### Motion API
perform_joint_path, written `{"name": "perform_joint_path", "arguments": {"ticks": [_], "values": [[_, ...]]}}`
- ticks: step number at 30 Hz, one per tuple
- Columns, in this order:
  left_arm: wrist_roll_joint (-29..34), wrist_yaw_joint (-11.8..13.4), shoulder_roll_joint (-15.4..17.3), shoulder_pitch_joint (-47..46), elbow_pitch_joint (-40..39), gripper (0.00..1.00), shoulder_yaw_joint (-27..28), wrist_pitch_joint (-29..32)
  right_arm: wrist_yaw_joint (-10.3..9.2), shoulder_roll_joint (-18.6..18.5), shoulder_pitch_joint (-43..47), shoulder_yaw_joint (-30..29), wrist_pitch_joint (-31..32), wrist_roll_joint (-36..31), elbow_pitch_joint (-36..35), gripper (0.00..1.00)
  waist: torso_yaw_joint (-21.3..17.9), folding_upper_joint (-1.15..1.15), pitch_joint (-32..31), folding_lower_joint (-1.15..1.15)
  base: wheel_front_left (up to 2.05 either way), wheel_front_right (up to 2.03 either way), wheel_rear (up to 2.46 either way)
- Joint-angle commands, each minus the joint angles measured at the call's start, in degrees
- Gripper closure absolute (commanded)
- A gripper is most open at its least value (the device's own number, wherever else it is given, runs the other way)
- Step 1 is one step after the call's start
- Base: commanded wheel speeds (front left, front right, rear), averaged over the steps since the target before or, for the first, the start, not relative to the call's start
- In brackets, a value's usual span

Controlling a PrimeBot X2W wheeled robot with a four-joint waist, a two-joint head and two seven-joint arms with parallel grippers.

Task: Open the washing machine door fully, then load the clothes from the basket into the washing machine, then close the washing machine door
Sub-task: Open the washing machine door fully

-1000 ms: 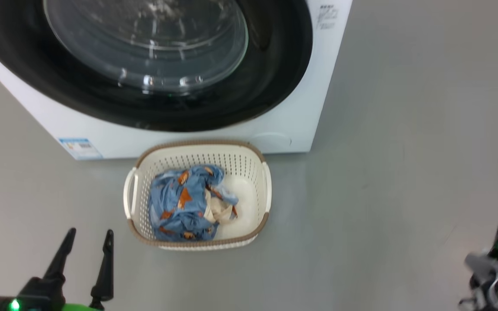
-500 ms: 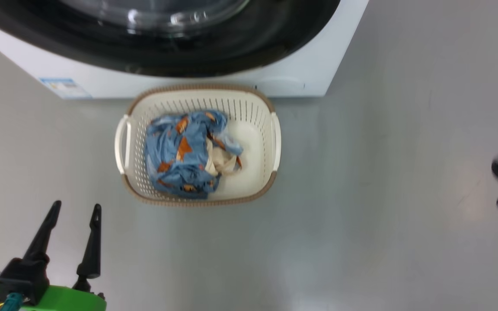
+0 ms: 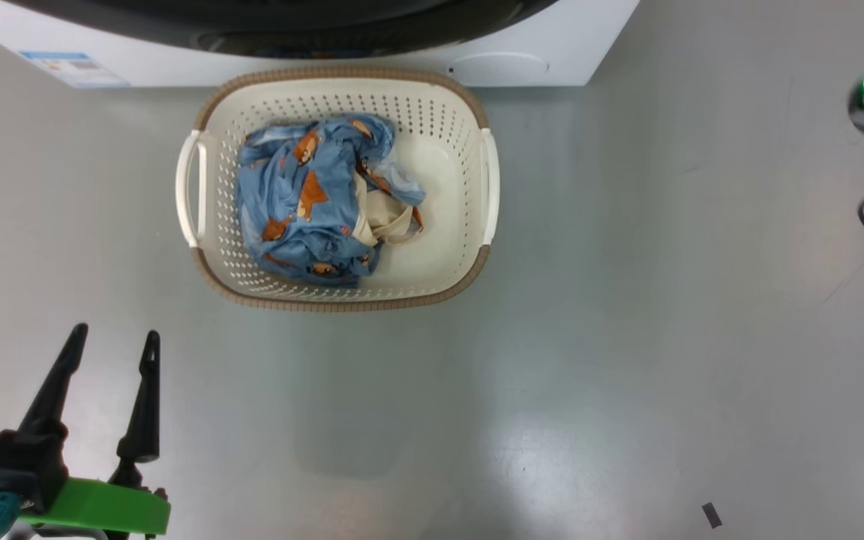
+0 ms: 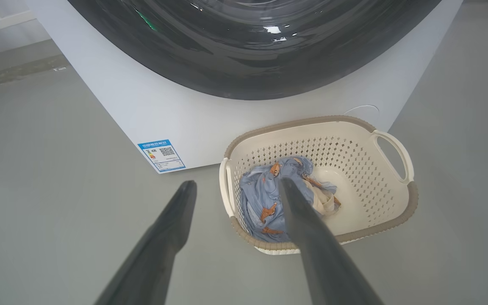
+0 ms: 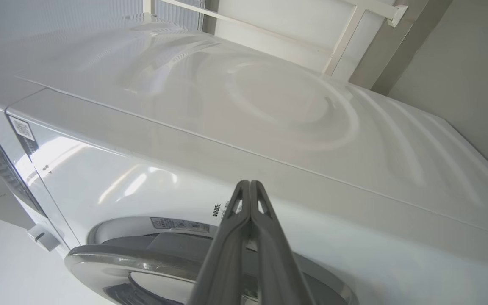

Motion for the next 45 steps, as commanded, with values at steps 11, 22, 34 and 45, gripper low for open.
{"name": "perform_joint_path", "arguments": {"ticks": [11,22,34,45], "values": [[-0.82,-0.08,1.32,-0.43,-1.26,0.0,1.69,-0.37,0.1,-0.91,-5.42,7.48,4.03,-0.3,-1.86,1.0,2.62,0.0,1.3,0.0,0.0,0.0,0.0],[-1.32,-0.08,0.41,-0.84,-1.25,0.0,1.78,-0.37,0.1,-2.89,-10.37,9.74,6.78,0.53,0.0,1.0,5.27,0.0,3.82,0.0,0.0,0.0,0.0],[-1.84,-0.08,-0.42,-0.18,-0.86,0.0,1.81,-0.37,0.1,-3.59,-15.87,13.0,11.58,1.07,1.46,1.0,6.24,0.0,6.05,0.0,0.0,0.0,0.0],[-1.88,-0.08,-0.94,0.21,-0.38,0.0,-0.21,-0.37,0.1,-4.57,-18.37,14.61,13.67,0.8,2.38,1.0,5.95,0.0,6.83,0.0,0.0,0.0,0.0]]}}
